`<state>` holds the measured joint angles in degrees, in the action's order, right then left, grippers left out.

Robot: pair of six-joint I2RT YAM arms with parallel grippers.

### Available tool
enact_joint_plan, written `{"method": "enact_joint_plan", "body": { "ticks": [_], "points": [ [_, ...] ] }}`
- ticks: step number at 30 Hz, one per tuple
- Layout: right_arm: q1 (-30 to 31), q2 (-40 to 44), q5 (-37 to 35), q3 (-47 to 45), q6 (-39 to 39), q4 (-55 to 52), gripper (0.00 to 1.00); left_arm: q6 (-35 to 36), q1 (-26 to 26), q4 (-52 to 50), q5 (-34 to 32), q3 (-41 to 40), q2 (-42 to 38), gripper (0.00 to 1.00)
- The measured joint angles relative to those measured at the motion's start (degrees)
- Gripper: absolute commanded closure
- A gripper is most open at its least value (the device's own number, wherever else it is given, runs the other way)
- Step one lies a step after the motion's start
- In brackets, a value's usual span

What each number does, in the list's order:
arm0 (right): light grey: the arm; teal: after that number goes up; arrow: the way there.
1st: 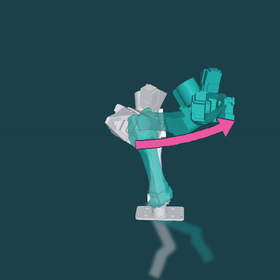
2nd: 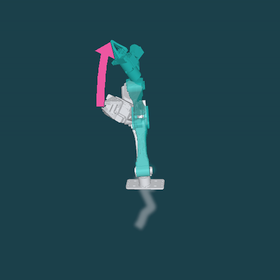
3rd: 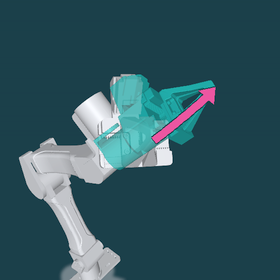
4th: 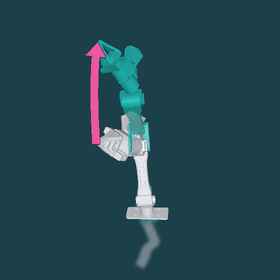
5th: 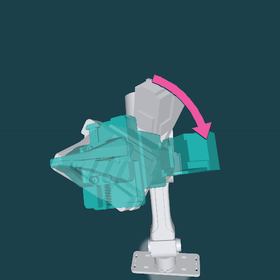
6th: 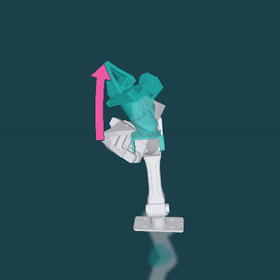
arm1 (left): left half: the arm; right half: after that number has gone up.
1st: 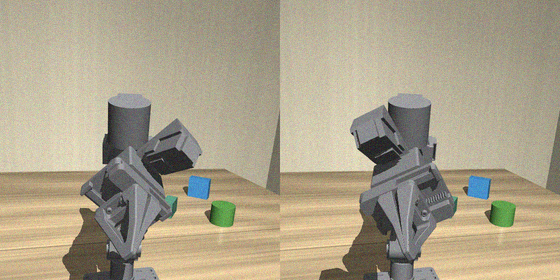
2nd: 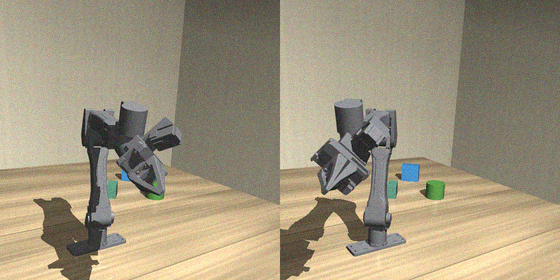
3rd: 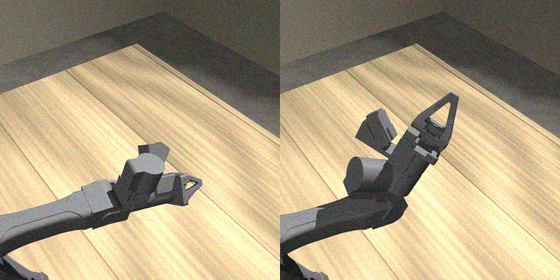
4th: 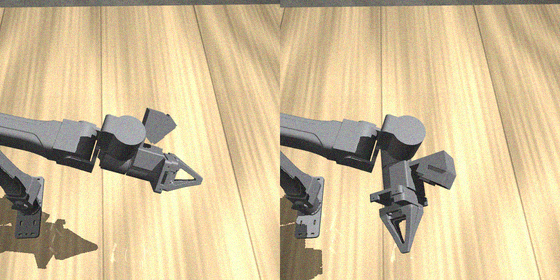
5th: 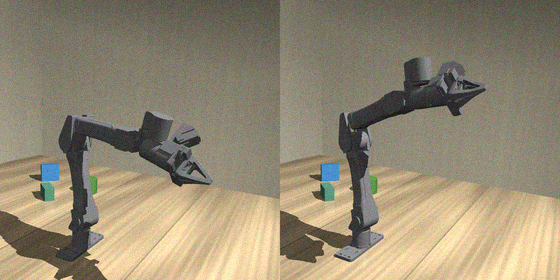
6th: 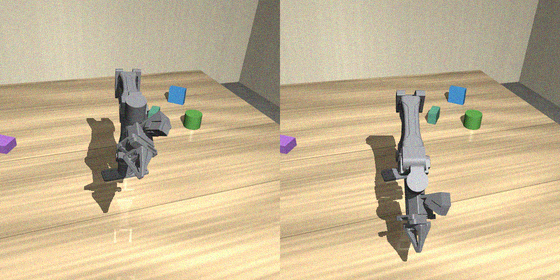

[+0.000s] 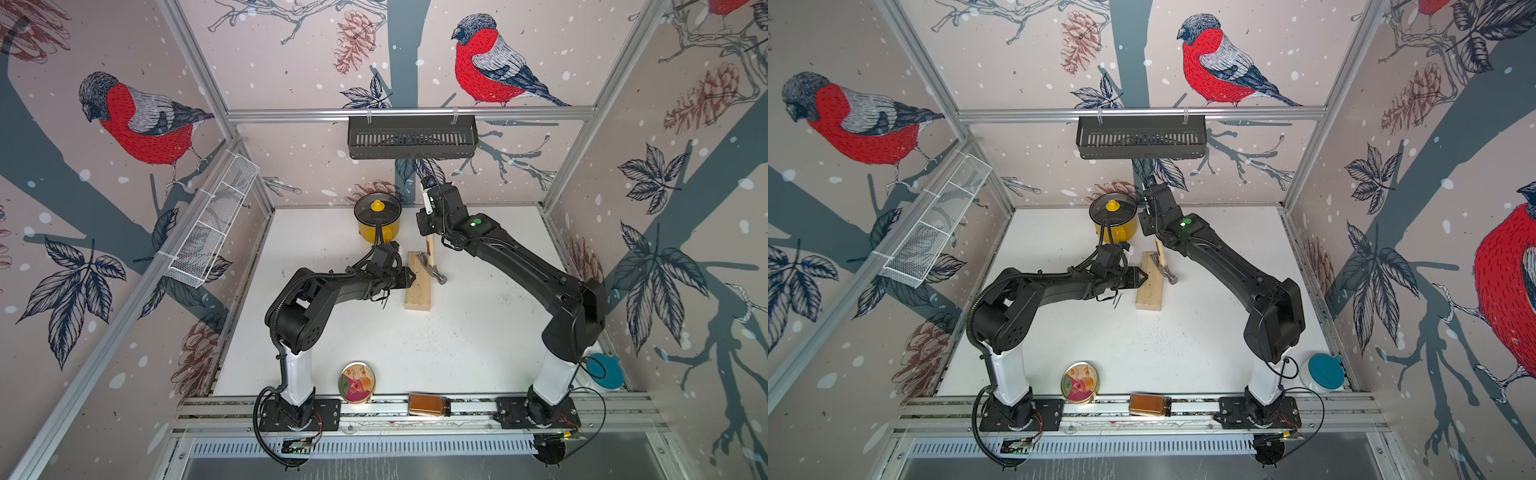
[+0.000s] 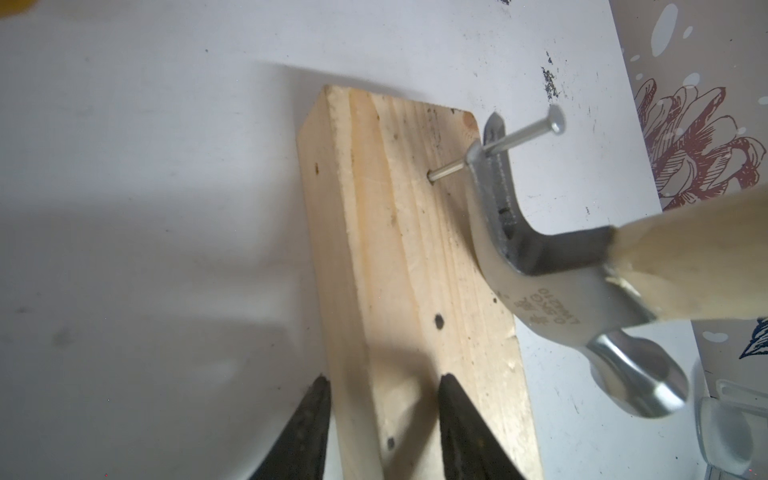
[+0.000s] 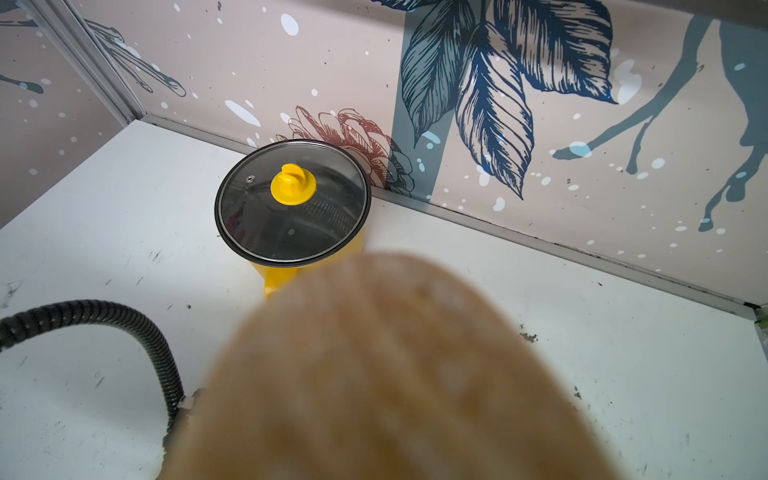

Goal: Use a claw hammer to pull out a nail
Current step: Remove the nail from the mounting plate.

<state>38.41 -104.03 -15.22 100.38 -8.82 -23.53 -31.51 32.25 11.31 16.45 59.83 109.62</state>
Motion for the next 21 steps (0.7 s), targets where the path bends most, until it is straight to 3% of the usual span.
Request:
{"method": "enact_joint_plan", "body": {
  "ticks": [21],
  "points": [
    [-1.2,-2.4,1.2,3.2,-0.5,-0.4,1.00,-0.2,0.0,1.0,0.0,-1.0,-0.3,0.57]
  ]
}}
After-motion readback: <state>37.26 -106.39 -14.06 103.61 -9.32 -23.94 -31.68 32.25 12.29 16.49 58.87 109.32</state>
